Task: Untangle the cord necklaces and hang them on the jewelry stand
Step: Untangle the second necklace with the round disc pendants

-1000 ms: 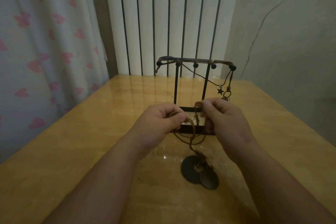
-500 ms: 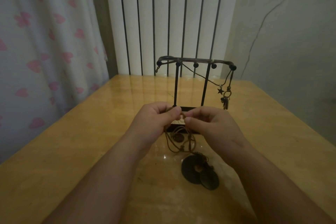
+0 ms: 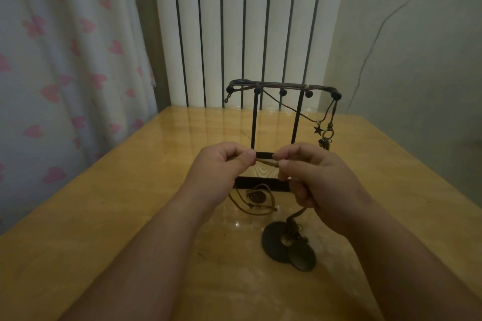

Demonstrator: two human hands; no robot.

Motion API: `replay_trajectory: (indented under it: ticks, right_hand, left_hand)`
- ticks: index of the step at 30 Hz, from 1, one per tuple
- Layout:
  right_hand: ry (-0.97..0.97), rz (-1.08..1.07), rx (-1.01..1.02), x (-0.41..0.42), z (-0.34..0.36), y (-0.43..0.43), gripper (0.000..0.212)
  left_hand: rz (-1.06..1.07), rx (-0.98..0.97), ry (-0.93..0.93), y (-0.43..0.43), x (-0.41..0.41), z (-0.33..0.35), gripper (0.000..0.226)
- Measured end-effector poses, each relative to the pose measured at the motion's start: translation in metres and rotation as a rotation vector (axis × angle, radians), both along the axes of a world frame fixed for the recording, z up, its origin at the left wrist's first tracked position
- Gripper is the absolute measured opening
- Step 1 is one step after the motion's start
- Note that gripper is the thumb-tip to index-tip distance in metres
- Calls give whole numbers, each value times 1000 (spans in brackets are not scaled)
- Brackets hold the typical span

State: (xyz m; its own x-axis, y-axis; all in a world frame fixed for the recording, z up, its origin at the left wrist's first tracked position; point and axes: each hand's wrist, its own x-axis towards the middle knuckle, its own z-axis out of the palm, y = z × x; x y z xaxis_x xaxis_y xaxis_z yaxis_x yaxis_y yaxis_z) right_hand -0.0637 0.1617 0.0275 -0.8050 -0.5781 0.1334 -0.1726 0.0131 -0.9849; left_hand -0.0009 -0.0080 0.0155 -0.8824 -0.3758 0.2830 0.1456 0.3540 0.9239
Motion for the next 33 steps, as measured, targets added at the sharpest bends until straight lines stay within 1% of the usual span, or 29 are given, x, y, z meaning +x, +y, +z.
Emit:
replay_trajectory:
  ticks: [3,8,11,14,17,23,25,28,30,31,32,33]
  right_hand:
    - [96,-38,81,1,-1,-2,12]
    - [2,17,101,4,1,-2,15]
    - [66,17,168,6,0,-3,10]
    - [145,19,235,8,0,-5,16]
    - [224,-7,283,8,-2,-6,13]
    - [282,-38,315,8,-5,-8,9]
    - [255,-30,295,8,-4,-8,8]
    - [147,-32,220,7,-2,-7,10]
    - [94,-34,184,6,-1,-6,13]
    - [76,-28,170,6,-1,-5,14]
    - [64,-21,158,6,0,-4,15]
    - [57,-20,146,6,0,-4,15]
  left_hand:
    - [43,2,-21,1,-1,1,18]
    - [101,-3,-14,1,-2,-1,13]
    - [96,-18,-20,1,-2,-2,12]
    - [92,-23,-25,1,-3,-2,13]
    - [94,-20,-31,1,-4,-2,14]
    - [101,-22,-64,3,-4,-3,17]
    - [108,-36,-68,3,-4,-3,17]
    - [118,-70,-62,4,-2,-1,17]
    - [129,-106,-72,6,-2,-1,11]
    - [142,-119,-75,6,-2,-1,5]
    - [171,-144,-69,6,-2,-1,7]
    - [215,-189,-50,5,-3,-2,16]
